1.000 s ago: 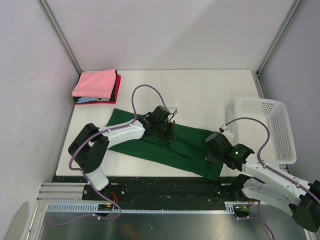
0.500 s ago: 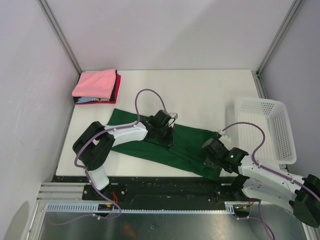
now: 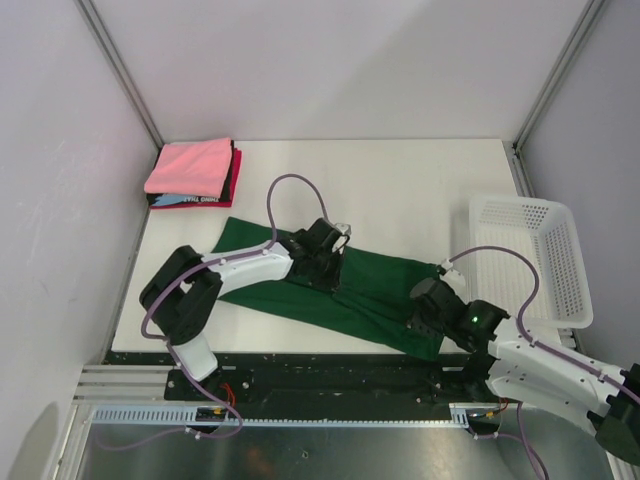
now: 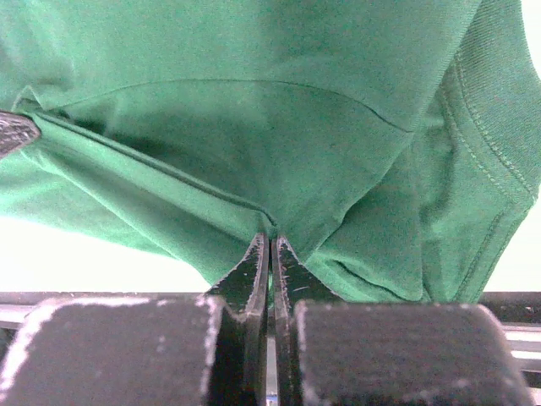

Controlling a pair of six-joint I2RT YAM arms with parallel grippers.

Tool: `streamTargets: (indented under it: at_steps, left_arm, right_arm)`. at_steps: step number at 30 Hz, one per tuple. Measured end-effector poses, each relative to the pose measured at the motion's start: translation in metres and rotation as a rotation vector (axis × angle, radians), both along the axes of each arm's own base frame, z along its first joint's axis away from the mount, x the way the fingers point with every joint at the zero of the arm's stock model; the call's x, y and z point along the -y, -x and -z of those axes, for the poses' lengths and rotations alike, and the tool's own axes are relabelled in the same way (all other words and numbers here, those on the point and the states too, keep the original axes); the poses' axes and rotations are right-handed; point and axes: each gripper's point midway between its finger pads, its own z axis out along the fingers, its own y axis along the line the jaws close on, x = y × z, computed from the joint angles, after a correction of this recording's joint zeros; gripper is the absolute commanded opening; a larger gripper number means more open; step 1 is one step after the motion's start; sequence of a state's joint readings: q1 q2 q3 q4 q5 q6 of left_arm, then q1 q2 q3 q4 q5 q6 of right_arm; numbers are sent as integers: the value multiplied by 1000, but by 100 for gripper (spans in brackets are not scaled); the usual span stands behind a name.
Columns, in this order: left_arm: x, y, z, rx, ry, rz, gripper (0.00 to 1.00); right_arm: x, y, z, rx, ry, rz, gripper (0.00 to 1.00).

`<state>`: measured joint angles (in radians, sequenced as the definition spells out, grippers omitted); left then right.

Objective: Fold and stack the t-shirts
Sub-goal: Fold the other side of the tshirt into a rectangle

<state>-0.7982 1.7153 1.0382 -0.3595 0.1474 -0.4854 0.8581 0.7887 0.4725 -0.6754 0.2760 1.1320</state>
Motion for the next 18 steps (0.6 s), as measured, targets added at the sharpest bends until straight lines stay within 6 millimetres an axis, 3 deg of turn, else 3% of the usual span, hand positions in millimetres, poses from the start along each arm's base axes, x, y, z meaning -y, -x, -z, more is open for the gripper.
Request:
streamTargets:
  at_steps: [10, 15, 18]
  left_arm:
    - [3, -1, -7, 4, 5, 19, 5]
    - [1, 2, -2, -8, -6, 27, 35]
    - [-3, 0, -1, 0, -24, 25, 44]
  right_arm:
    - [-5, 12, 16, -60, 47, -36, 2]
    - [-4, 17, 23, -78, 49, -26, 23]
    - [1, 21, 22, -84, 59, -26, 28]
